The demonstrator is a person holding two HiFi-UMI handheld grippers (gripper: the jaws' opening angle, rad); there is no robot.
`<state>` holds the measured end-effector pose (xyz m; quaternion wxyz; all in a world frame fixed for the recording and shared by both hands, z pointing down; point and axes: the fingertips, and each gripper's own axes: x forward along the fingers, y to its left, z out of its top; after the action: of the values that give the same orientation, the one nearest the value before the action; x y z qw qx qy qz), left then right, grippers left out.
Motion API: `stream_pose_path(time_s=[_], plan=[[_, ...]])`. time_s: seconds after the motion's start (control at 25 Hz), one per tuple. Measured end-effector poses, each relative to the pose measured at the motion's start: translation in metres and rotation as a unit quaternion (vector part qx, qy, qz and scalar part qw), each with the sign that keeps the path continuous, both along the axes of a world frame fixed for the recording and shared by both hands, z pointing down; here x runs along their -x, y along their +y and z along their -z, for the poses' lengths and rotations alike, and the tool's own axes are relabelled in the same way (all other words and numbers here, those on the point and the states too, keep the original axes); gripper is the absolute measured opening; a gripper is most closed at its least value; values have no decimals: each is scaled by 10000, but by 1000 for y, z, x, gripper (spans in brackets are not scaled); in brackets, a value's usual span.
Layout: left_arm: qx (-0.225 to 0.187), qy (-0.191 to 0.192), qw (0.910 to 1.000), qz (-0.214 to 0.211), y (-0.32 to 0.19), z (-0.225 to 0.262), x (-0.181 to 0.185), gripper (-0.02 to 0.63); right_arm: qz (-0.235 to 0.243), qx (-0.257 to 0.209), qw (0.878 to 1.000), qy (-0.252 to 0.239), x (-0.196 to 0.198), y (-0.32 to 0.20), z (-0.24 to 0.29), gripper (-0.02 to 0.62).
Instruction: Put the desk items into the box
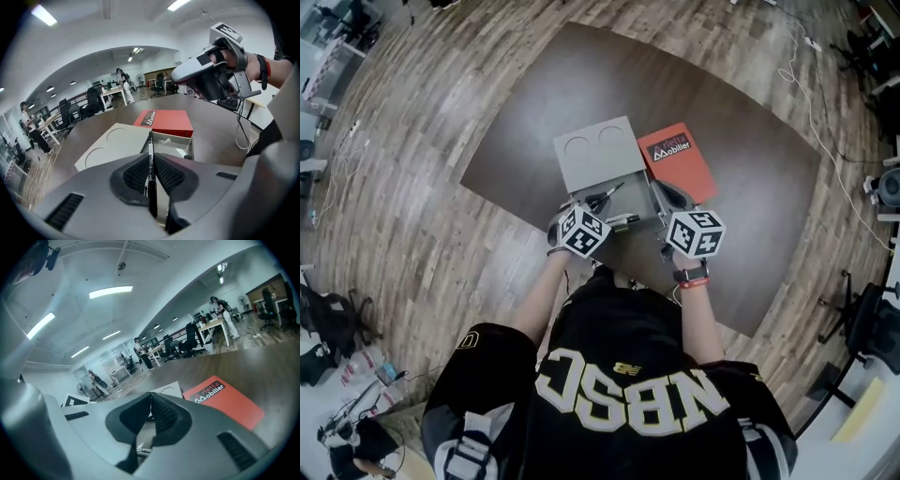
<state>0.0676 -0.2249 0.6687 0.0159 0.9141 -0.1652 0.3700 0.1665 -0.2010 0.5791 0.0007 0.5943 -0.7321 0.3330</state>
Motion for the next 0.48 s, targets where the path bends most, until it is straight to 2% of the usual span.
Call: stream_pose_path(time_s=[0.28,0.48], plan=[[161,-233,9977,-614,14,-34,-31,49,-413,123,9991,39,-29,23,1,9],[223,-396,9947,-918,14,-58,-44,50,-424,276,9987,24,-30,32,-9,9]])
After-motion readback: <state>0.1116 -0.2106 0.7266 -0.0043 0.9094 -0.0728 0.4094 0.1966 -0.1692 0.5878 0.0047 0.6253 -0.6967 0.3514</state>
